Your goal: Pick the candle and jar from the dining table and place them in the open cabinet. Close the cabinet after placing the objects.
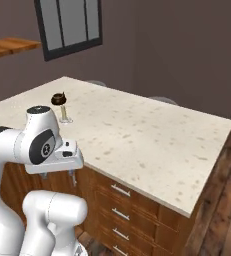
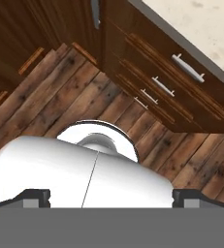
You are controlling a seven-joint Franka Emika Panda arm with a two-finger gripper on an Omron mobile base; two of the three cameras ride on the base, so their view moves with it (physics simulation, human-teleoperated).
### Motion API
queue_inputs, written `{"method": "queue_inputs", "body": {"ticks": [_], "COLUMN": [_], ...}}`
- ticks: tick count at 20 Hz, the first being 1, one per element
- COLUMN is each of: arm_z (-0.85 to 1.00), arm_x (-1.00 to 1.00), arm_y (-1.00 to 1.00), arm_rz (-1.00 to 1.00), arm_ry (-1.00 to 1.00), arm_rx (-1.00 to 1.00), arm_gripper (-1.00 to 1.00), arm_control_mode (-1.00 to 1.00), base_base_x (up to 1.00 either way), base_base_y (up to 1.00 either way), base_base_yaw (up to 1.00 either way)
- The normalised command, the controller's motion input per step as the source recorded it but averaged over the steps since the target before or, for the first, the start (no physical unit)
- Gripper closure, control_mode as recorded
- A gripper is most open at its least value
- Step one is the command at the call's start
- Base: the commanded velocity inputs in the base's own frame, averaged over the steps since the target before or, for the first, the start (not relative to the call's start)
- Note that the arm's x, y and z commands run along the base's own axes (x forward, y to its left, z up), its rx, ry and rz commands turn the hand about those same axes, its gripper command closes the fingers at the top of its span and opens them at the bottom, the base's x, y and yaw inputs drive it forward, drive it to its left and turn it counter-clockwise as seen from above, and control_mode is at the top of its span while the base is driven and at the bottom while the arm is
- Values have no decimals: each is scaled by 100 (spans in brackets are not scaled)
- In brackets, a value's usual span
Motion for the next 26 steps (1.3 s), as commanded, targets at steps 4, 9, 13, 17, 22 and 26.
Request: {"method": "queue_inputs", "body": {"ticks": [4, 9, 13, 17, 22, 26], "arm_z": [0, 0, 0, 0, 0, 0], "arm_x": [0, 0, 0, 0, 0, 0], "arm_y": [0, 0, 0, 0, 0, 0], "arm_rz": [0, 0, 0, 0, 0, 0], "arm_ry": [0, 0, 0, 0, 0, 0], "arm_rx": [0, 0, 0, 0, 0, 0], "arm_gripper": [-100, -100, -100, -100, -100, -100], "arm_control_mode": [100, 100, 100, 100, 100, 100], "base_base_x": [-11, -12, -10, -6, -10, -3], "base_base_y": [35, 52, 54, 44, 46, 41], "base_base_yaw": [-30, -19, -20, -27, -37, -32]}}
